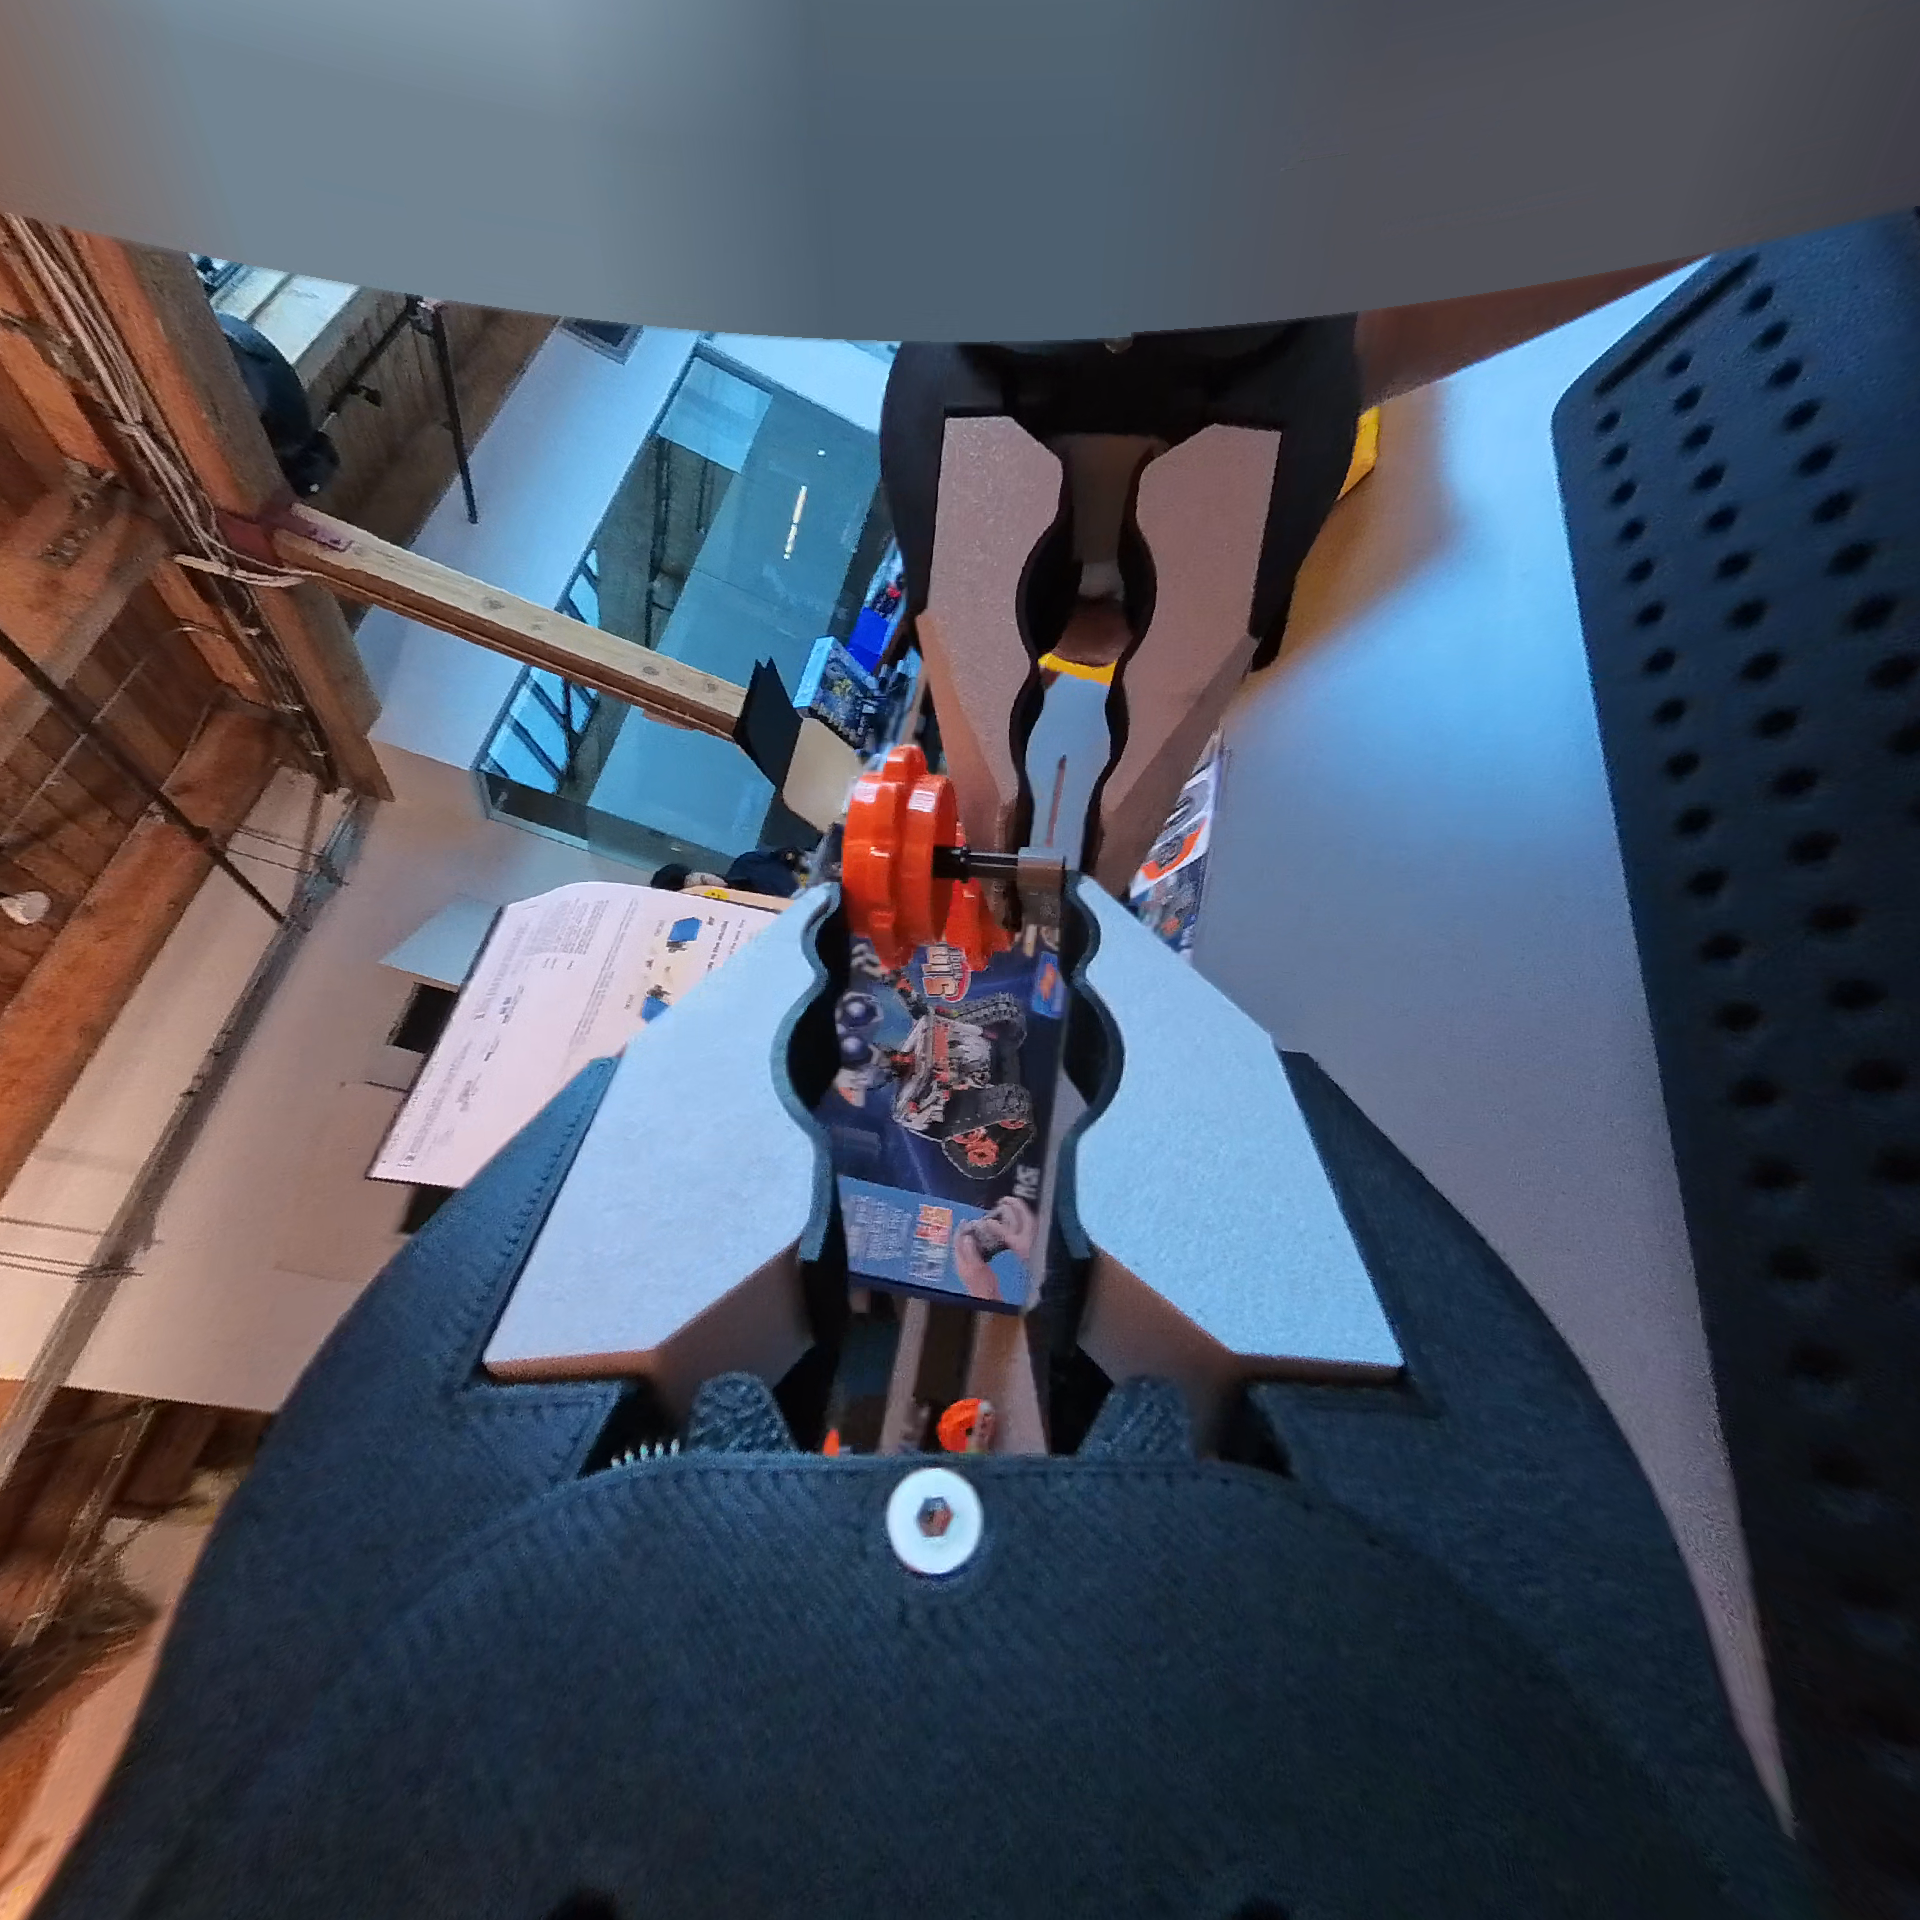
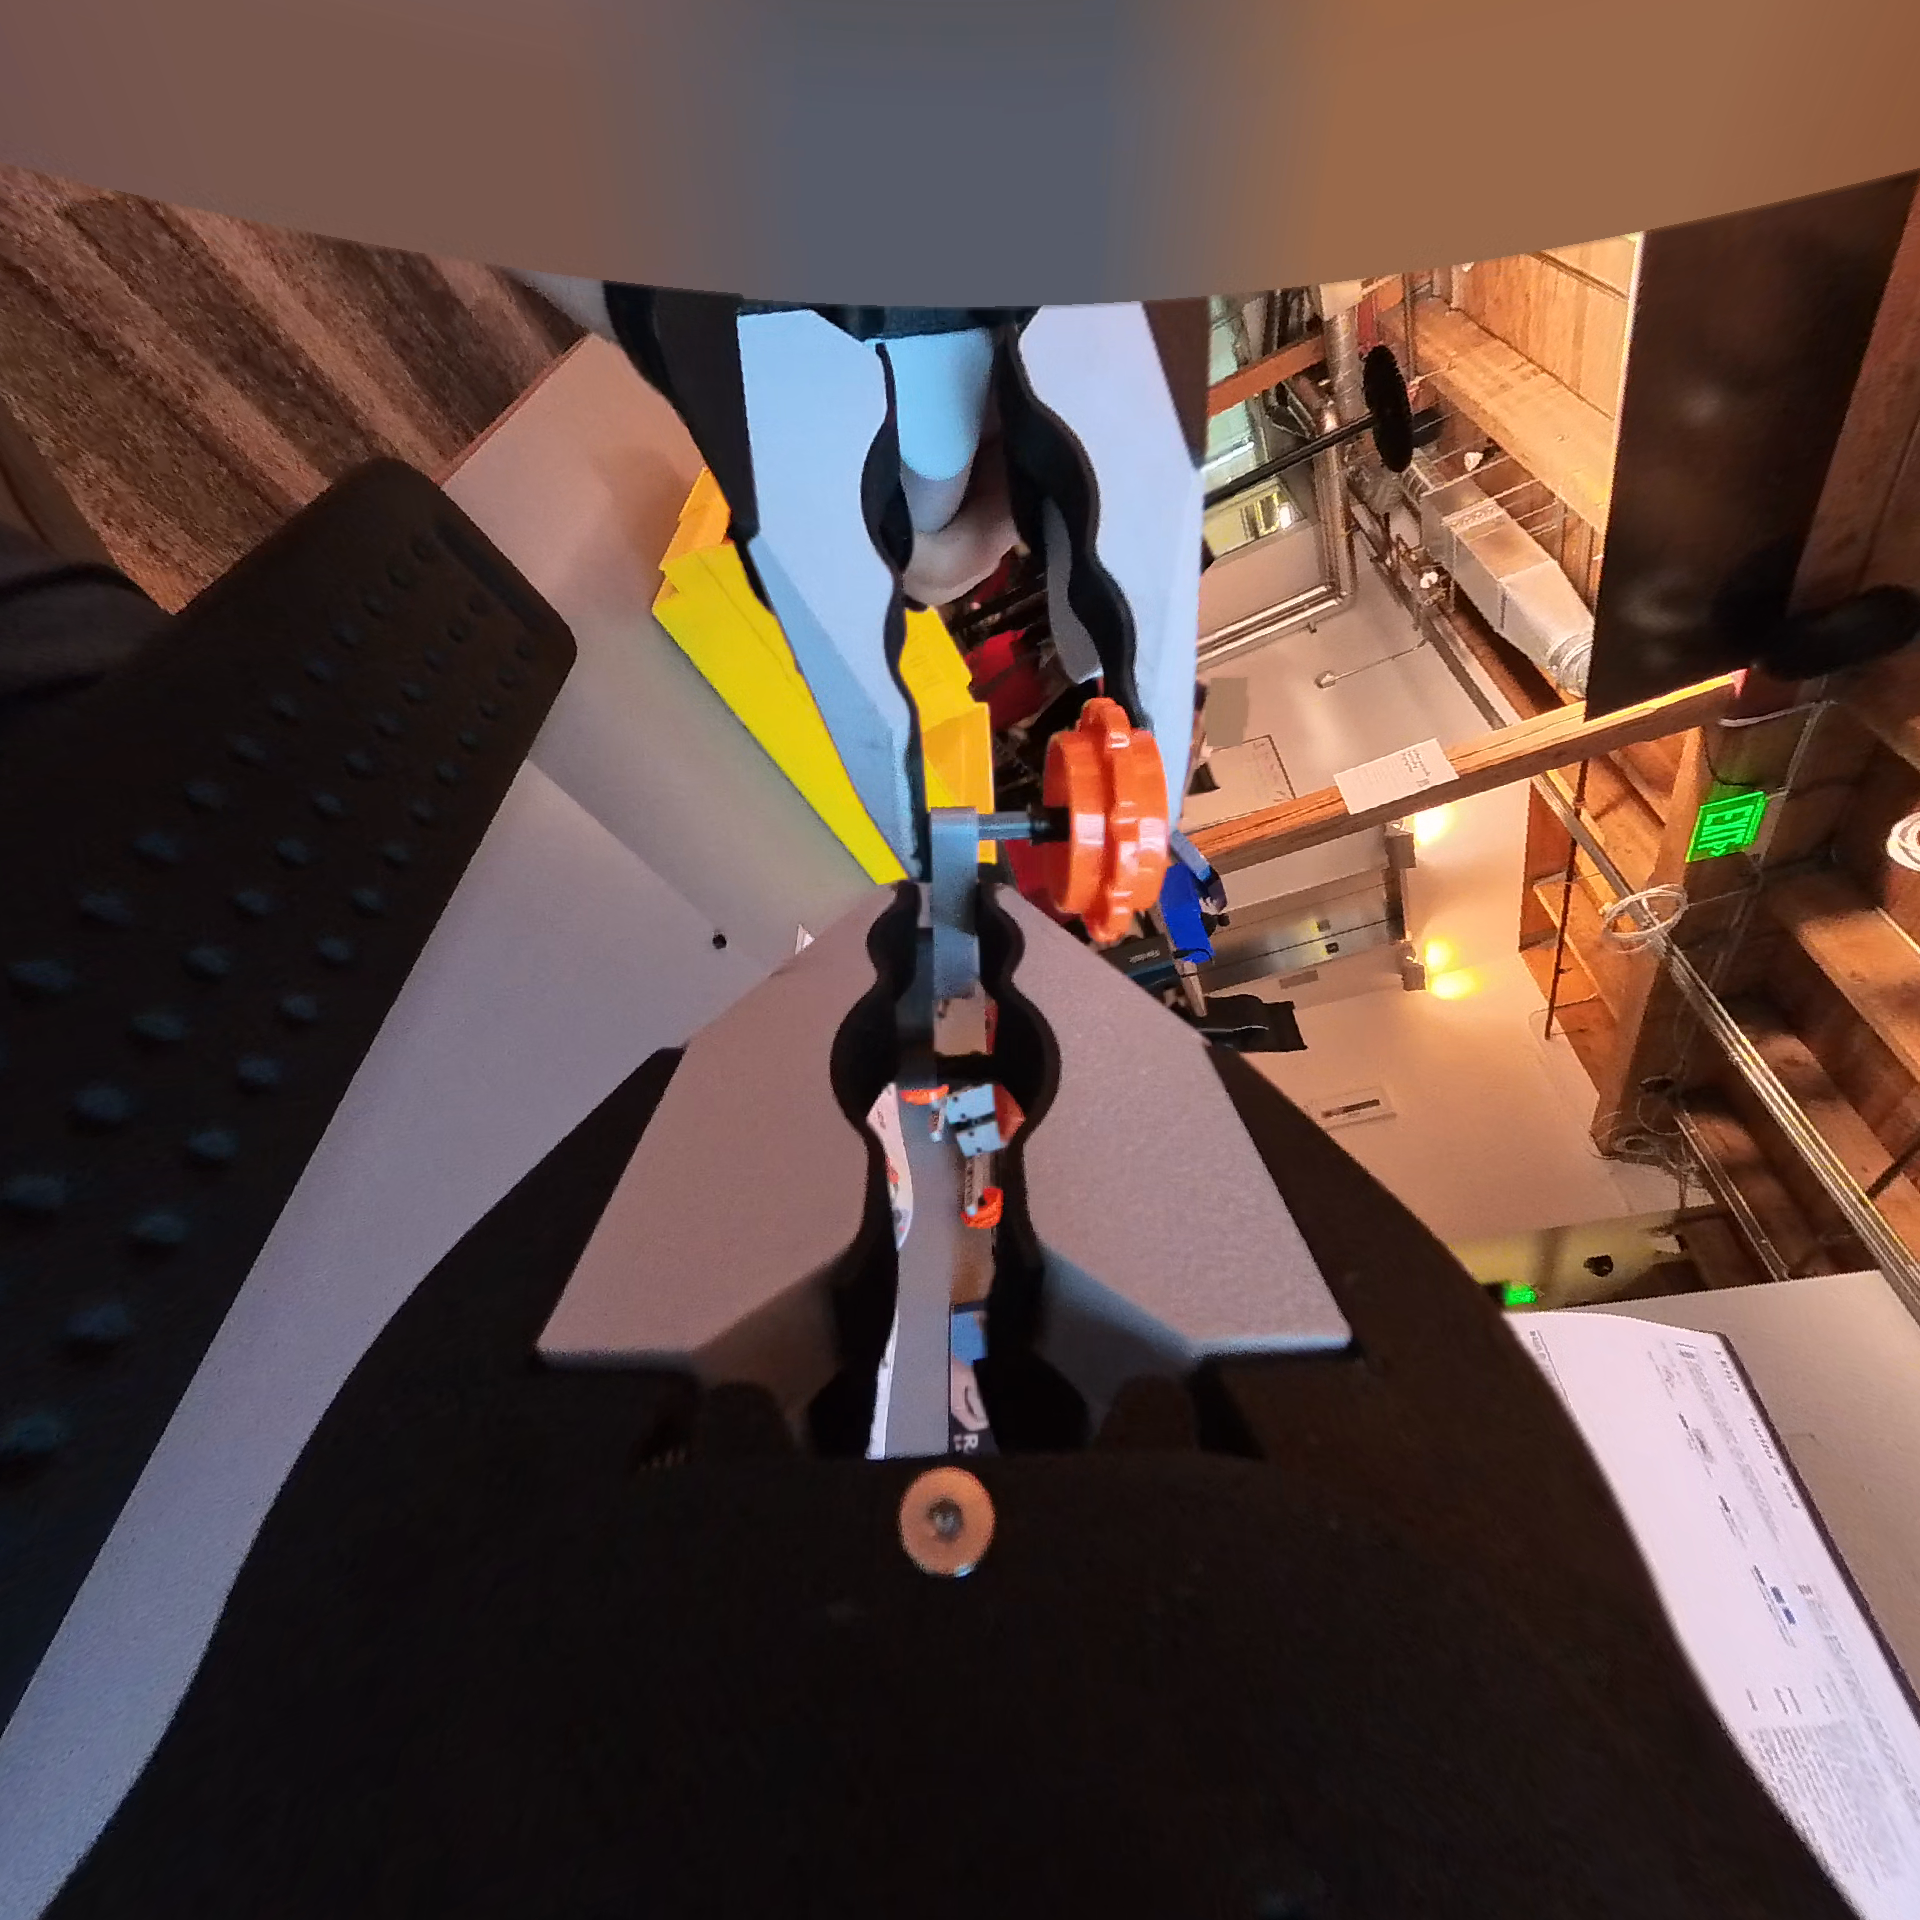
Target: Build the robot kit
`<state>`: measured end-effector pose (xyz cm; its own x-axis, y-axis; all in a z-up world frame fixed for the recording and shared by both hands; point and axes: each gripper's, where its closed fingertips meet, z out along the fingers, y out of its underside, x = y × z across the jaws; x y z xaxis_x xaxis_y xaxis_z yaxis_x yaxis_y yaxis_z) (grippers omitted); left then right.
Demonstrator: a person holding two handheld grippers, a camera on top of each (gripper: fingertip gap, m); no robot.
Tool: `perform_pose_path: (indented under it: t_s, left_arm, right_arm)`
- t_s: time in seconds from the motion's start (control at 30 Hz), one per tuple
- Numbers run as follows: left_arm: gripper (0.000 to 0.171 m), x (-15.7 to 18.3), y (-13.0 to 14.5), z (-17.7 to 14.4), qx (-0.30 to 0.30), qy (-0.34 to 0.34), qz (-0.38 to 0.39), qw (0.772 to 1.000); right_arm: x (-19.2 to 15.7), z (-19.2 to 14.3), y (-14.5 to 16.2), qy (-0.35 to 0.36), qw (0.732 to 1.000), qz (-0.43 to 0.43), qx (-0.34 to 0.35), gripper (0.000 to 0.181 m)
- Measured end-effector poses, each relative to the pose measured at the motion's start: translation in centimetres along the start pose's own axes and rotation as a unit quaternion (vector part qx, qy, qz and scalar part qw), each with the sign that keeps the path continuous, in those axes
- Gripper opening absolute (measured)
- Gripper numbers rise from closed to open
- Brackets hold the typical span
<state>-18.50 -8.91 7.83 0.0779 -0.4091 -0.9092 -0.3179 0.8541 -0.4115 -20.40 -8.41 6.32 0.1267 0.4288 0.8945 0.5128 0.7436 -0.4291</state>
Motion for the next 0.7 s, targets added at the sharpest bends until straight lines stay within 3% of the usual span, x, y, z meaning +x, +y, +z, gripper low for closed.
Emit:
perform_pose_path:
  t_s: [0.13,0.37,0.53,0.7]
  left_arm:
    - [0.037,-0.5,0.0,0.2,-0.007,-0.008,0.01,1.0]
    - [0.037,-3.0,1.0,1.0,0.025,0.006,-0.148,0.989]
    - [0.037,-4.3,1.5,1.3,0.029,0.029,-0.188,0.981]
    - [0.037,-5.0,1.8,2.0,0.014,0.067,-0.212,0.975]
  right_arm:
    - [0.4,0.0,0.1,0.026,0.999,0.012,0.017,0.017]
    - [2.8,-1.3,0.3,0.088,0.986,0.113,0.089,0.018]
    - [5.2,-2.9,0.9,0.125,0.97,0.166,0.125,0.018]
    - [5.9,-2.1,1.1,0.116,0.975,0.152,0.114,0.027]
